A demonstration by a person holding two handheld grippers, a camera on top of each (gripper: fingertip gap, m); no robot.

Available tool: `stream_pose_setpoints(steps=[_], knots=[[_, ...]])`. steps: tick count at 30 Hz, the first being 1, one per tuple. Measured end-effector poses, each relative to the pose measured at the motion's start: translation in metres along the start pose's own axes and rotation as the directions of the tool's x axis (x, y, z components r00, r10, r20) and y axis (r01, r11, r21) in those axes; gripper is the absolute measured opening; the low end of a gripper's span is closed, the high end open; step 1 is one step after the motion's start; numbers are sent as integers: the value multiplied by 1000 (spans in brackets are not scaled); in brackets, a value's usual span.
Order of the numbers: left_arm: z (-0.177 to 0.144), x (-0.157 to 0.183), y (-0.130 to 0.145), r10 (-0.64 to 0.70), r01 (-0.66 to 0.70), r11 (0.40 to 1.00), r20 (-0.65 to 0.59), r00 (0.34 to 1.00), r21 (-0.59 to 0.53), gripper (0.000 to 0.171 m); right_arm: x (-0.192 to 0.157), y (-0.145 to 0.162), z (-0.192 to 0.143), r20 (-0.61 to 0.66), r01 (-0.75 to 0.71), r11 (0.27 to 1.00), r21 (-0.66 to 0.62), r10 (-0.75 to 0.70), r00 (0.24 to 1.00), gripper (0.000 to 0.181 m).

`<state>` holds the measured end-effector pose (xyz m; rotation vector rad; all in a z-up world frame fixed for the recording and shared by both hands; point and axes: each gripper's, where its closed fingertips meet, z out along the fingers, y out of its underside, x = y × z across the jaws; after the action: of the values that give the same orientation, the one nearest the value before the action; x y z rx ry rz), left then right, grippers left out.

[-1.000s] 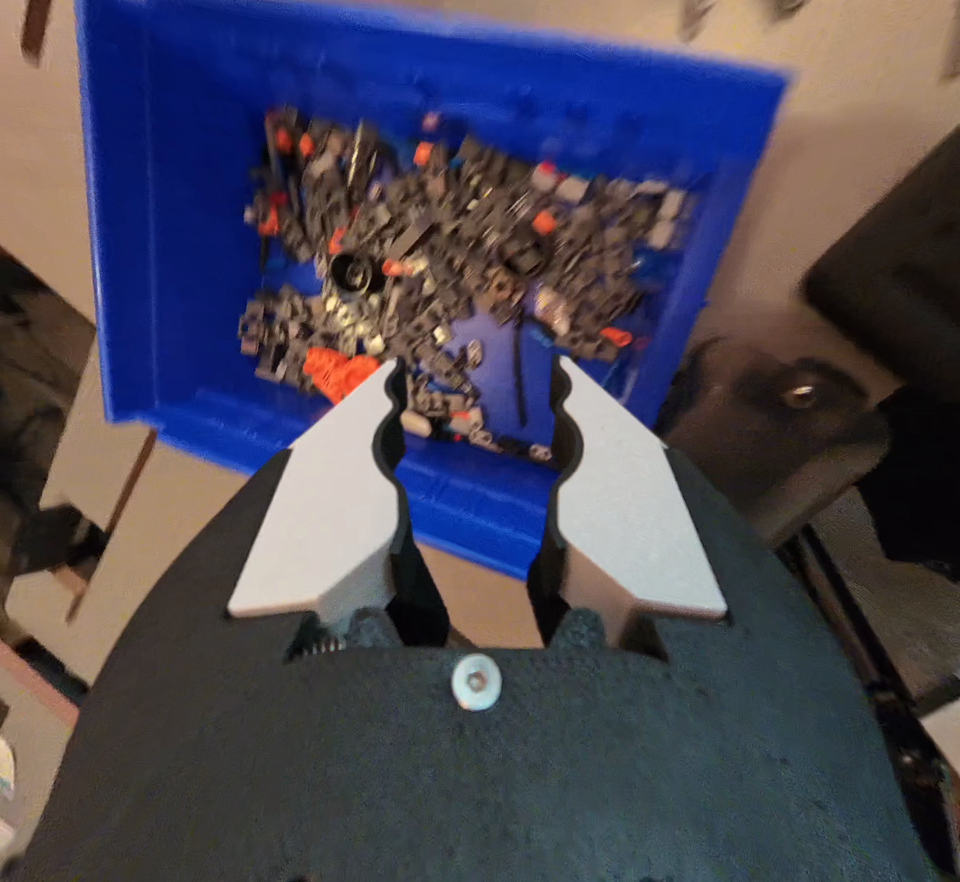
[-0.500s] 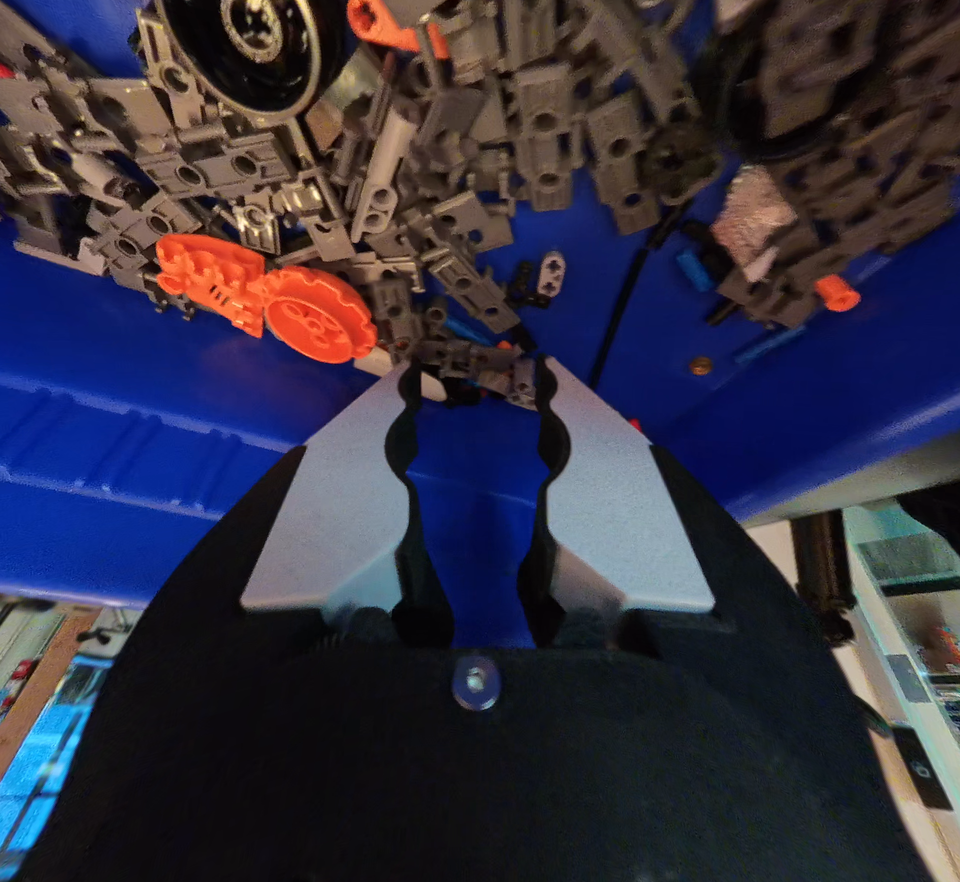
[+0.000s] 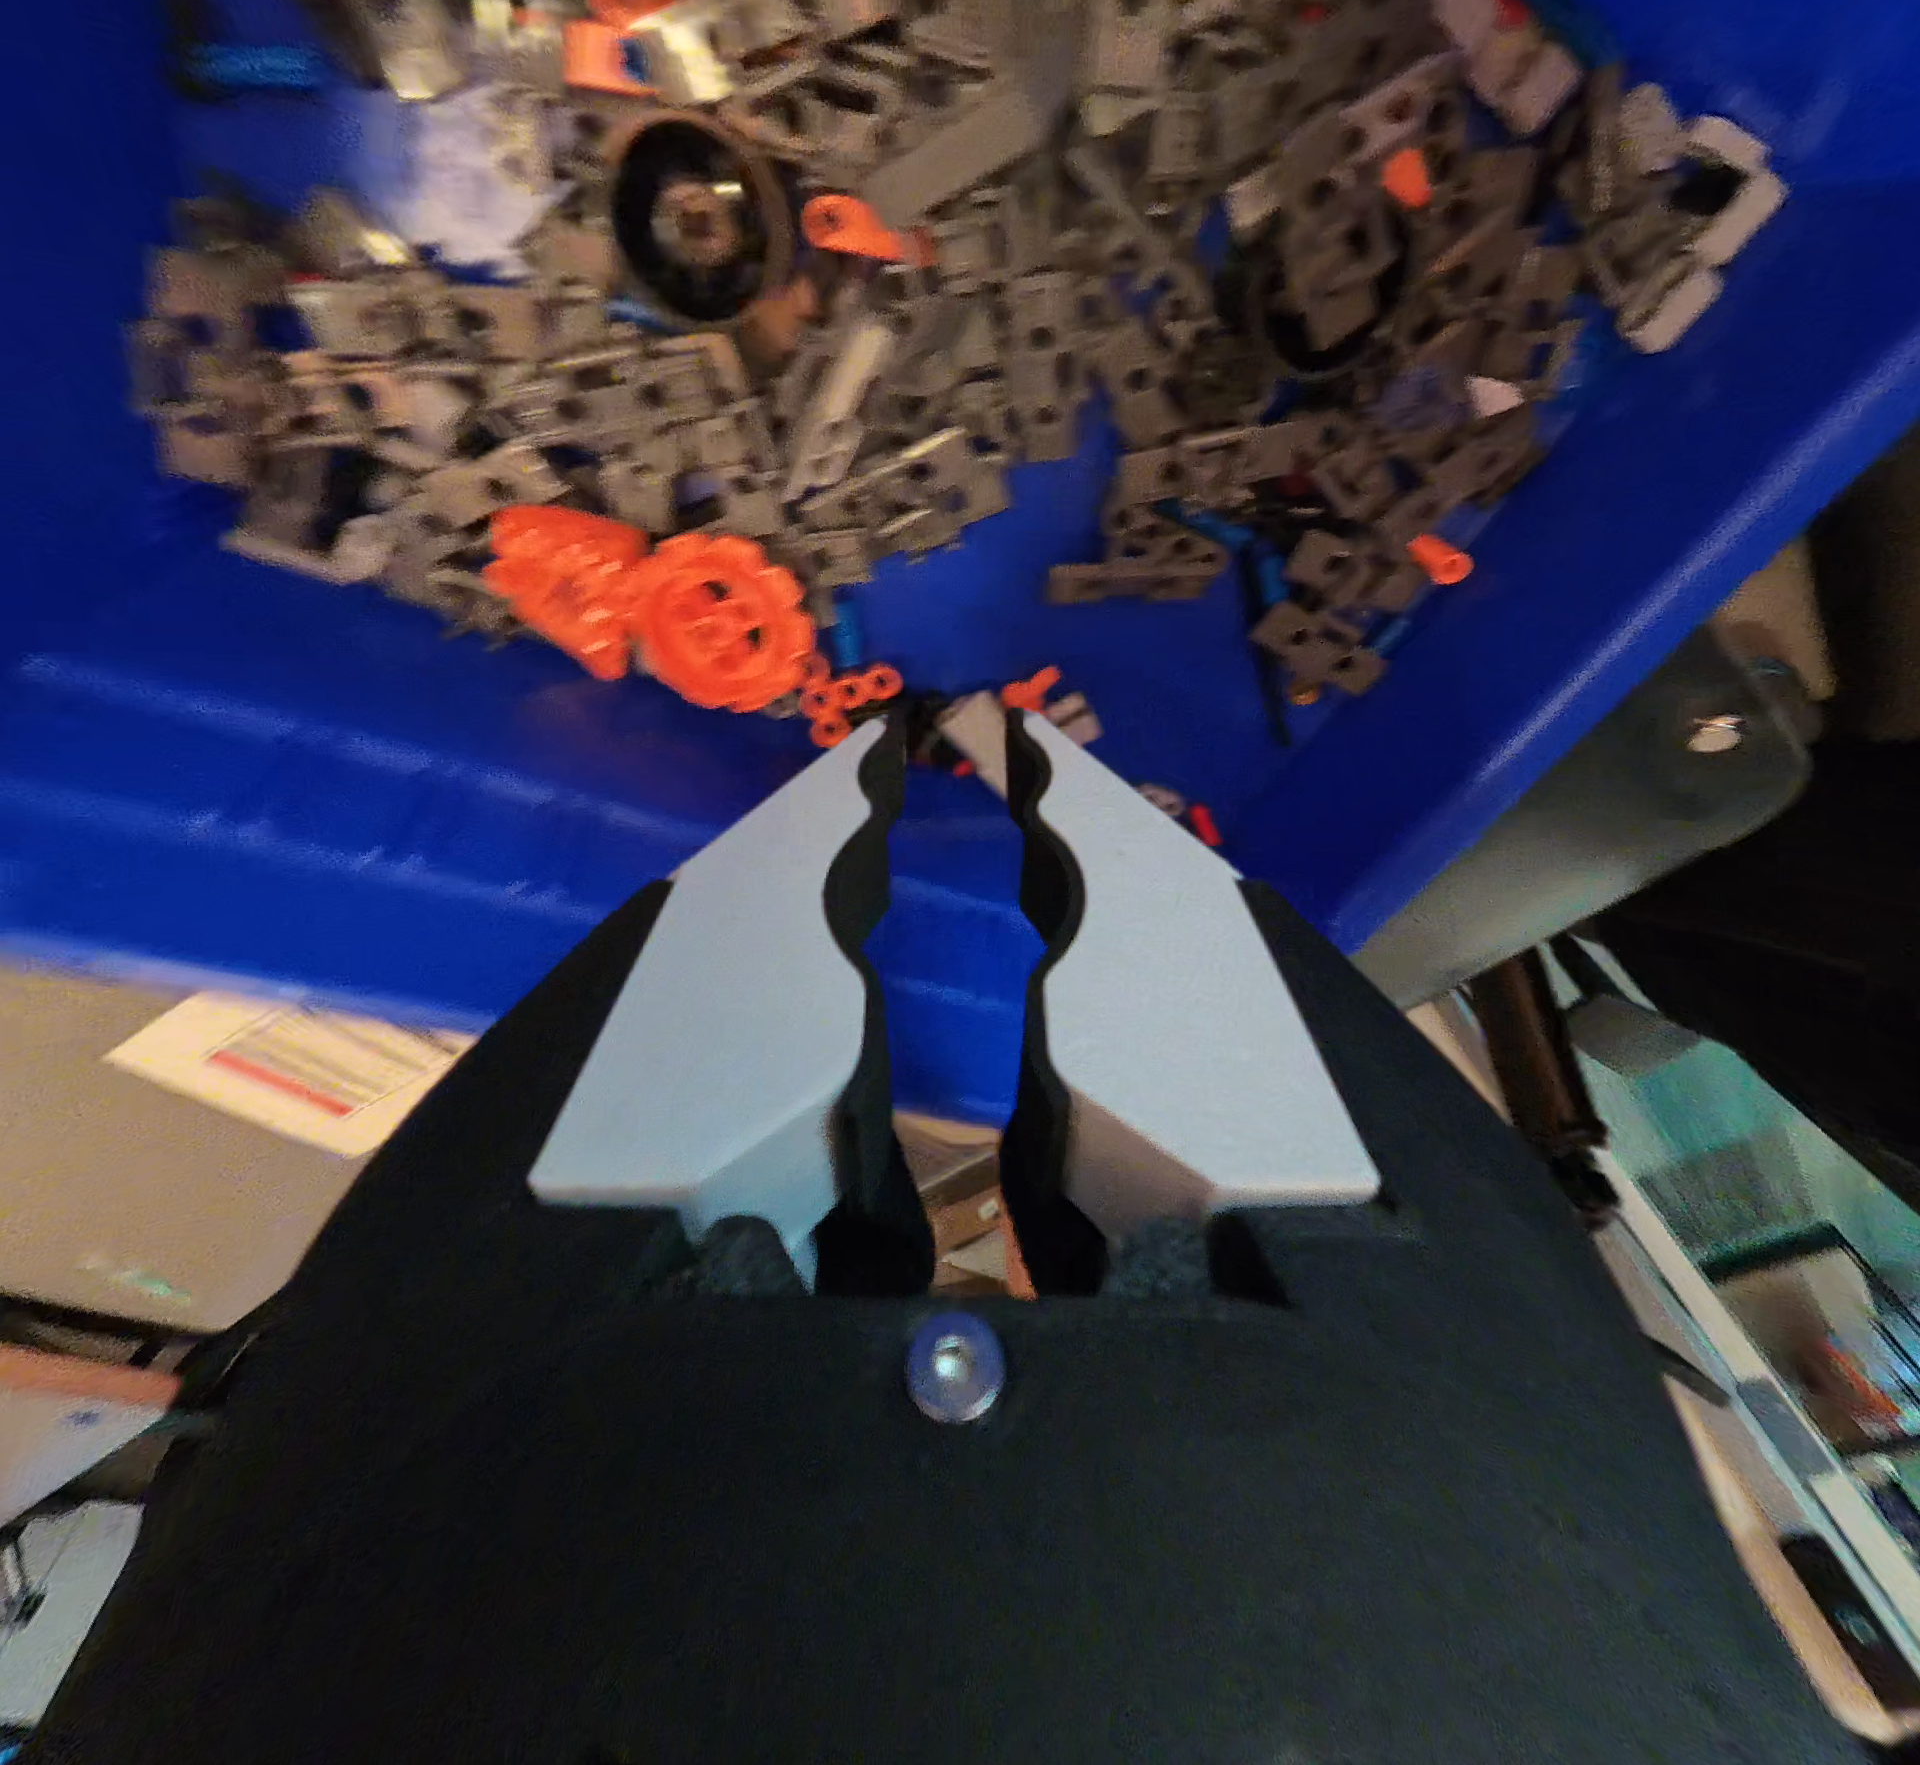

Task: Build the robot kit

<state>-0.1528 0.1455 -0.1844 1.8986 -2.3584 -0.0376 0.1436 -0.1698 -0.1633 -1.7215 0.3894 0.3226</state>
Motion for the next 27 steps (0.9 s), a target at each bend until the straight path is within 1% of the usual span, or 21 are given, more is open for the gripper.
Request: stream_pose_setpoints(steps=[2,5,8,10,11,13,15,16,19,21,23,24,25,27], knots=[[-5,-15,2,-3,3,1000,41,999,-13,19,0,0,0,-1,0,1000,-2,0,1000,21],[3,-25,5,41,-35,996,73,996,-78,22,0,0,0,-1,-1,1000,0,1,1000,21],[18,-29,3,64,-55,991,70,996,-119,25,0,0,0,-2,0,1000,1,0,1000,21],[26,-25,3,52,-46,988,43,998,-145,28,0,0,0,-2,-1,1000,3,1,1000,21],[30,-28,2,60,-50,986,59,996,-159,28,0,0,0,-2,-1,1000,3,1,1000,21],[39,-26,3,67,-58,982,44,997,-182,28,0,0,0,-2,-1,1000,2,1,1000,21],[42,-30,4,78,-61,977,77,994,-203,23,1,0,0,-2,-3,1000,1,3,1000,21],[41,-26,4,74,-62,978,55,996,-200,27,1,0,0,-2,-4,1000,0,4,1000,21],[40,-5,-9,87,-92,988,-42,995,-128,15,1,0,0,-1,-4,1000,-1,4,1000,21],[40,2,-19,123,-128,989,-62,990,-80,11,1,0,0,-1,-5,1000,-2,5,1000,21],[30,19,-38,154,-149,988,-148,977,46,15,1,0,0,0,-6,1000,-1,6,1000,21],[23,21,-47,161,-145,984,-157,974,107,16,1,0,0,0,-6,1000,1,6,1000,21],[16,15,-48,133,-116,986,-143,981,120,18,1,0,-1,0,-7,1000,3,7,1000,21],[8,6,-37,111,-102,991,-123,986,82,19,1,0,-1,0,-7,1000,3,7,1000,21]])
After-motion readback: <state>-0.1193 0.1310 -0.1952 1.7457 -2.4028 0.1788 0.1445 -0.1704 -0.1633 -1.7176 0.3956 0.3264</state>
